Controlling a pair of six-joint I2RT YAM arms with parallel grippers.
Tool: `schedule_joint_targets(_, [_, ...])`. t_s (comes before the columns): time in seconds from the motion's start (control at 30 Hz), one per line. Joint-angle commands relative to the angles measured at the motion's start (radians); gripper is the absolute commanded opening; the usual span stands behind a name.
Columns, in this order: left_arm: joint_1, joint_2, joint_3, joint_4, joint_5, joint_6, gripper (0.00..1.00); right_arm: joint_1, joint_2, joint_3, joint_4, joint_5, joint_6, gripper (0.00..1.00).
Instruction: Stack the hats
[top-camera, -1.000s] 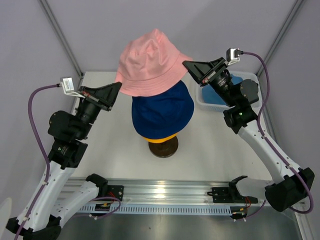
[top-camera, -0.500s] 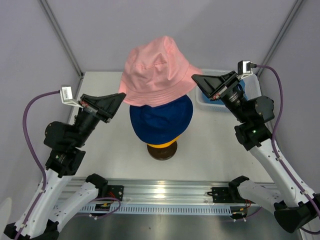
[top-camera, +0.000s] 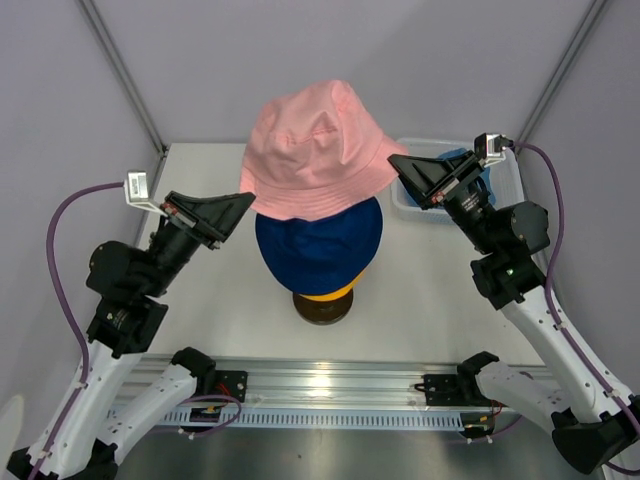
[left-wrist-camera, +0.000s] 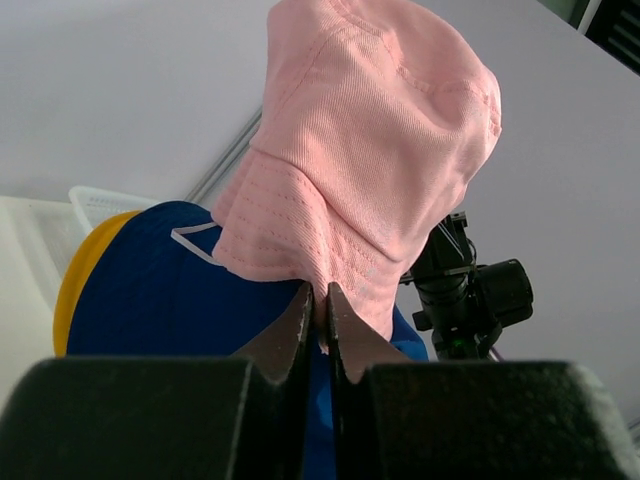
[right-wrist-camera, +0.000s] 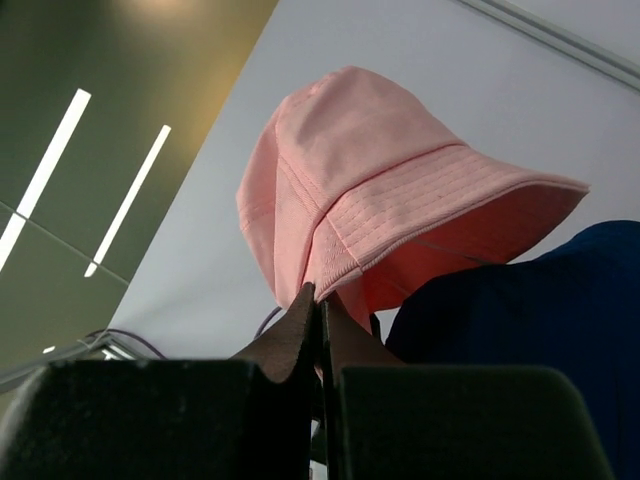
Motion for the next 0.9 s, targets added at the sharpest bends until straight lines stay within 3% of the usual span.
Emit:
schedule_joint_targets(0.0, [-0.001, -0.005, 0.050, -0.043, 0.004, -0.053, 0.11, -0.002, -0.004, 0.051, 0.049, 0.037, 0.074, 0.00])
schedule_joint_targets(0.23, [0.000, -0.011, 0.067, -0.063, -0.024, -0.200, 0.16, 0.015, 0.065, 0.168, 0.021, -0.003, 0.085, 0.00])
schedule_joint_targets(0.53, [0.000, -0.016, 0.007, -0.038, 0.062, -0.360, 0.15, 0.050, 0.033, 0.088, 0.026, 0.003, 0.106, 0.00])
schedule_joint_targets(0.87, [0.000, -0.088, 0.027, -0.080, 0.070, -0.308, 0.15, 0.062, -0.071, 0.031, -0.078, 0.028, 0.050, 0.00])
